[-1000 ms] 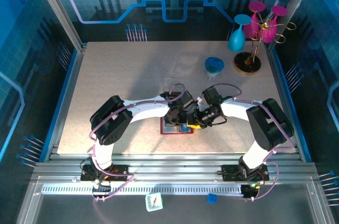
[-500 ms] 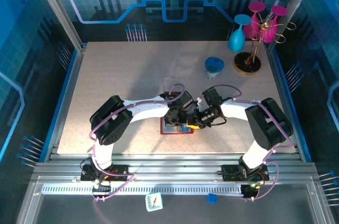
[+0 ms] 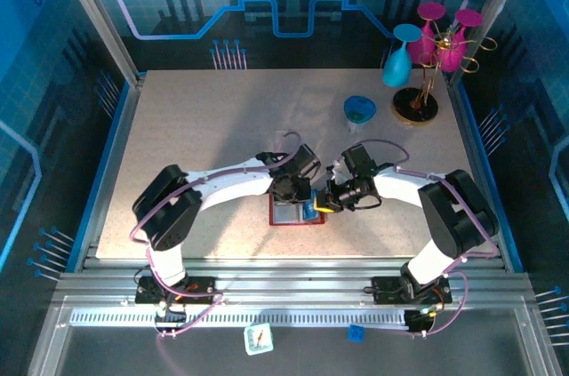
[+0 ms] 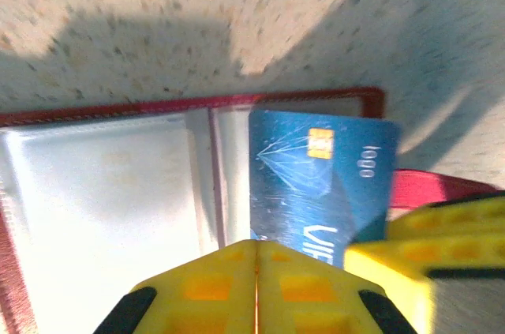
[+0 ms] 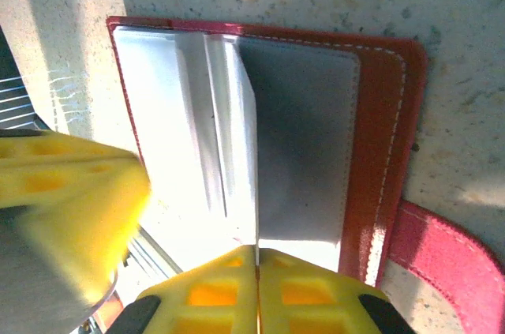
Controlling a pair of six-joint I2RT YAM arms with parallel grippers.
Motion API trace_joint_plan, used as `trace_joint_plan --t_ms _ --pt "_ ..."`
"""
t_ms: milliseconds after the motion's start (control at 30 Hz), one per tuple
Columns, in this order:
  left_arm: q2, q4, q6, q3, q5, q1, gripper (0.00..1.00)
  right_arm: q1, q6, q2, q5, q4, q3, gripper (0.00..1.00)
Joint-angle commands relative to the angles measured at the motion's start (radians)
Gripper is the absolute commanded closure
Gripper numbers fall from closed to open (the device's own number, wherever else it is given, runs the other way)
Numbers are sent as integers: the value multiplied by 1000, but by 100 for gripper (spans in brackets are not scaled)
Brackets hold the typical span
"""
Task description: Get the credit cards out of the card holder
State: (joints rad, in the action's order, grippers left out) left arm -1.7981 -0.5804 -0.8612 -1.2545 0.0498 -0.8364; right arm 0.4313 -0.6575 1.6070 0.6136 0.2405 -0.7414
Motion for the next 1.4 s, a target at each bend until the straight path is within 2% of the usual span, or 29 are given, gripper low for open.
trace_joint_plan --t_ms 0,100,200,300,367,533,633,800,933,1133,1367 --pt "100 -34 24 14 37 28 91 -8 5 -32 -1 53 -28 93" --pt "177 -19 28 66 45 60 89 -9 35 -50 -20 97 -59 94" --pt "271 29 48 149 36 99 84 -9 133 -46 -43 176 -121 94" --pt "372 70 63 233 41 134 77 -7 280 -23 -66 268 -208 95" --pt "430 83 68 280 39 161 75 -1 403 -4 -81 339 -270 96" --pt "549 84 73 372 37 221 72 29 688 45 -247 510 -437 100" --pt "588 79 70 412 24 243 72 37 861 69 -320 578 -524 100" --pt "620 77 58 460 8 252 73 40 1120 125 -358 677 -670 100" --pt "642 86 36 494 -6 254 67 53 1280 176 -401 744 -780 100" --pt "661 100 11 528 -27 254 67 71 1401 287 -493 821 -958 100" --pt "680 97 -10 552 -35 254 65 73 1477 445 -497 951 -1205 100"
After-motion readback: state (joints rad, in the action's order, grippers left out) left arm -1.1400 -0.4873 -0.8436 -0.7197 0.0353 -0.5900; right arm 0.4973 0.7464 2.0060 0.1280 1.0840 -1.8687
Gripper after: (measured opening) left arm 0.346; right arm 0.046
